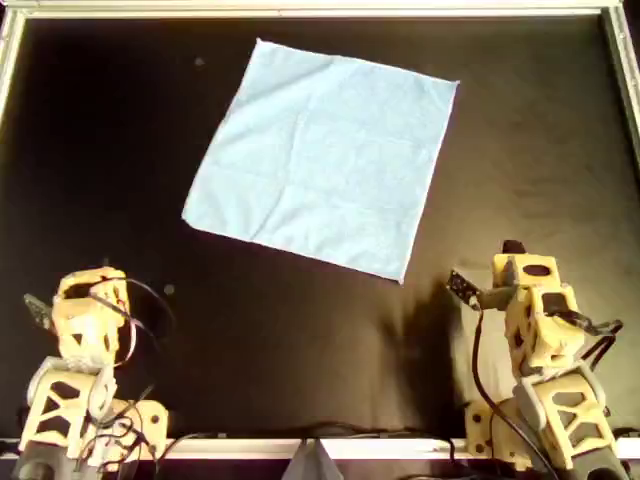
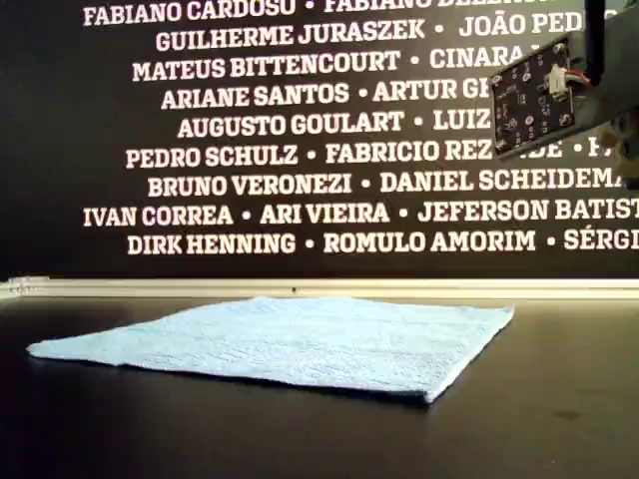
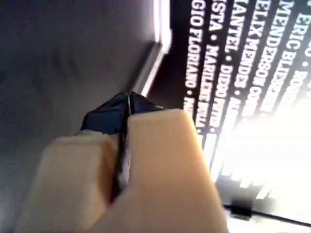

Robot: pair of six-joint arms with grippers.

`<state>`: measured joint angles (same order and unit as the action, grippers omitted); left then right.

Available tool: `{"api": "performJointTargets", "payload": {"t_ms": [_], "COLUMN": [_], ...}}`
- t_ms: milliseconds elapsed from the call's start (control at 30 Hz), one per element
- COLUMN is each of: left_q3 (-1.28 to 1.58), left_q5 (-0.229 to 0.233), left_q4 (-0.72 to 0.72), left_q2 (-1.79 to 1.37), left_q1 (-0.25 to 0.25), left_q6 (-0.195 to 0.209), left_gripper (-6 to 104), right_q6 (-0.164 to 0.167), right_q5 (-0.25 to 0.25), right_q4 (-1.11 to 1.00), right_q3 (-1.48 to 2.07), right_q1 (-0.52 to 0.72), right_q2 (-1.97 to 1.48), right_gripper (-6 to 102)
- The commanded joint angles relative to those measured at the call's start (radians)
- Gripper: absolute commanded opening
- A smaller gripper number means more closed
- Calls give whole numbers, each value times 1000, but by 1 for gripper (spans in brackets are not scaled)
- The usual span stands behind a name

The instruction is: Fold a cloth

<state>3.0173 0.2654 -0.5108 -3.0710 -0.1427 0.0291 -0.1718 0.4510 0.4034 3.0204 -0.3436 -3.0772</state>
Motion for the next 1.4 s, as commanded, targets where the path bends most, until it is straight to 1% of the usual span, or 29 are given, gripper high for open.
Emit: {"api": "performJointTargets", "payload": {"t_ms": [0, 67, 100, 133, 167, 200, 233, 267, 333, 367, 433, 500, 567, 667, 767, 800, 867, 967, 1033, 1067, 1100, 1133, 1167, 1200, 1267, 1300, 1367], "left_q3": [-15, -15, -15, -15, -20, -31, -37, -38, -64, -97, -187, -314, -454, -621, -712, -723, -735, -746, -746, -747, -747, -747, -746, -742, -738, -736, -733], "left_q5": [-6, -8, -8, -8, -8, -9, -15, -31, -86, -121, -187, -233, -253, -253, -253, -253, -241, -238, -238, -238, -238, -238, -238, -238, -238, -238, -247], "left_q4": [26, 9, 8, 8, 8, 8, 8, 8, 17, 17, 17, 17, 17, 18, 20, 21, 23, 31, 32, 35, 44, 64, 89, 115, 163, 181, 209], "left_q2": [-8, -6, -5, -2, 11, 31, 58, 94, 189, 249, 407, 612, 825, 1071, 1187, 1200, 1201, 1218, 1221, 1221, 1221, 1221, 1221, 1221, 1223, 1223, 1223], "left_q1": [-44, -55, -61, -71, -78, -89, -98, -107, -120, -120, -114, -109, -109, -121, -117, -112, -110, -107, -107, -107, -106, -106, -106, -106, -106, -106, -106], "left_q6": [-2, -3, -15, -17, -17, -17, -17, -17, -15, -12, -2, -2, -2, -2, -2, -2, -2, -3, -3, -3, -3, -3, -5, -6, -11, -11, -17], "left_gripper": [80, 79, 79, 79, 79, 79, 79, 79, 79, 79, 79, 79, 79, 80, 80, 80, 80, 80, 80, 80, 80, 80, 80, 80, 80, 80, 80], "right_q6": [11, 14, 14, 14, 15, 18, 29, 49, 94, 97, 101, 101, 97, 75, 41, 35, 44, 31, 31, 38, 46, 38, 43, 31, 29, 43, 46], "right_q5": [-8, -8, -9, -12, -26, -55, -97, -146, -252, -293, -345, -373, -379, -380, -380, -380, -380, -380, -385, -396, -416, -443, -471, -495, -522, -531, -529], "right_q4": [-38, -37, -38, -41, -43, -43, -43, -43, -43, -43, -43, -43, -43, -43, -43, -43, -43, -43, -43, -43, -43, -43, -43, -43, -43, -43, -43], "right_q3": [-6, -8, -6, -5, -8, -12, -18, -25, -37, -46, -81, -126, -190, -310, -388, -417, -449, -488, -517, -523, -518, -511, -506, -505, -500, -500, -499], "right_q1": [0, -3, -6, -9, -9, -9, -9, -9, 3, 8, 9, 9, 9, 11, -6, -9, -9, -9, -23, -35, -49, -64, -78, -86, -92, -91, -91], "right_q2": [-34, -35, -34, -31, -31, -29, -25, -21, 5, 25, 87, 209, 357, 621, 799, 839, 861, 859, 882, 888, 893, 894, 897, 904, 916, 916, 919], "right_gripper": [-2, -2, -2, -2, -2, -2, -2, -2, -2, -2, -2, -2, -2, -2, -2, -2, -2, -2, -1, -1, 2, 6, 12, 19, 33, 40, 50]}}
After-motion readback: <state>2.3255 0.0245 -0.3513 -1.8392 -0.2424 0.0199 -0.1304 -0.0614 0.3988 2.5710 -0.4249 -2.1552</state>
